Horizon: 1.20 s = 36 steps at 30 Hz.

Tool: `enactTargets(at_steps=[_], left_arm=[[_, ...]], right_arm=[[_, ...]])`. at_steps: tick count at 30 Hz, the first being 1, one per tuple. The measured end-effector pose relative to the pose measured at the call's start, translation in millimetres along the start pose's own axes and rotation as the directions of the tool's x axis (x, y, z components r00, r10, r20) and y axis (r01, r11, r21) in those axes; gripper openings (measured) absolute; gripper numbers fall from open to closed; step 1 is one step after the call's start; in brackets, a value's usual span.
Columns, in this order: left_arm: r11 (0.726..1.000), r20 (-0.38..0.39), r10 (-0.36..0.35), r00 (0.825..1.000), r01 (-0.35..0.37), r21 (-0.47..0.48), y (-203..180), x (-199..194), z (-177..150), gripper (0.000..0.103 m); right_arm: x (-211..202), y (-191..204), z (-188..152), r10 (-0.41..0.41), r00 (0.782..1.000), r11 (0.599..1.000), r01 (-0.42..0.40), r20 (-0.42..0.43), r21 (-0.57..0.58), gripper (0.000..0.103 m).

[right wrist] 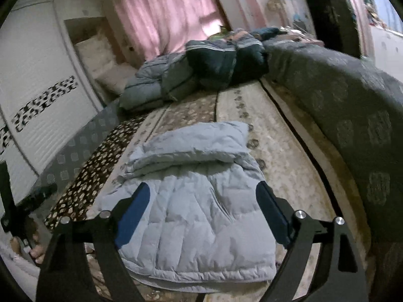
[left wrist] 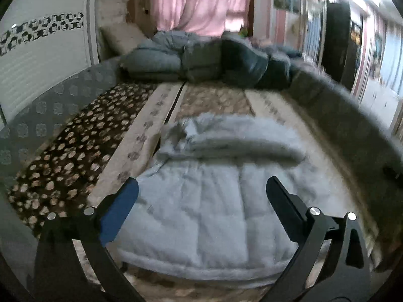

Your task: Fold large clothes

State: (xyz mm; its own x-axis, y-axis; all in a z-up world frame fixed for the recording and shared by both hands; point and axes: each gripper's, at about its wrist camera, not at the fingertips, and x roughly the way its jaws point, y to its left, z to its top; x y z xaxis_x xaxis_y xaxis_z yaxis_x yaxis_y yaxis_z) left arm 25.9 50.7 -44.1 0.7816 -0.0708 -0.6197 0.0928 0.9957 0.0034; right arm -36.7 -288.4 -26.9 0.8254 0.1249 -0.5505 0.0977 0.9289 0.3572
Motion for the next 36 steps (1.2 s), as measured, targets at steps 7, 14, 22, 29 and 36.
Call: enactTargets(at_steps=[7, 14, 22, 29, 36], left_arm=[[0.996, -0.146, -0.063, 0.987, 0.053, -0.07, 42.5, 17.7, -47.7, 0.1], [0.998, -0.215, 0.026, 0.976, -0.038, -0.049, 85.6, 43.3, -81.7, 0.1], [0.997, -0.213, 0.009, 0.977, -0.025, -0.07, 116.9, 59.3, -90.4, 0.1], [0.994, -0.275, 0.006, 0.961, -0.035, -0.102, 125.1, 100.7, -96.5, 0.1], [0.999, -0.391, 0.039, 0.92, -0.047, -0.01, 129.5, 153.0, -108.9, 0.1]], right_arm=[[3.4, -17.7, -36.2, -0.013, 1.0, 0.996, 0.014, -0.013, 0.089, 0.09], [20.1, -36.3, -82.0, -0.079, 0.988, 0.985, 0.098, -0.131, 0.142, 0.093], [42.4, -30.3, -110.1, -0.206, 0.967, 0.976, 0.214, -0.15, 0.043, 0.093], [75.0, -23.4, -114.1, -0.215, 0.96, 0.976, 0.217, -0.177, -0.011, 0.093], [93.3, -42.5, -121.8, -0.231, 0.95, 0.972, 0.237, -0.209, 0.004, 0.093]])
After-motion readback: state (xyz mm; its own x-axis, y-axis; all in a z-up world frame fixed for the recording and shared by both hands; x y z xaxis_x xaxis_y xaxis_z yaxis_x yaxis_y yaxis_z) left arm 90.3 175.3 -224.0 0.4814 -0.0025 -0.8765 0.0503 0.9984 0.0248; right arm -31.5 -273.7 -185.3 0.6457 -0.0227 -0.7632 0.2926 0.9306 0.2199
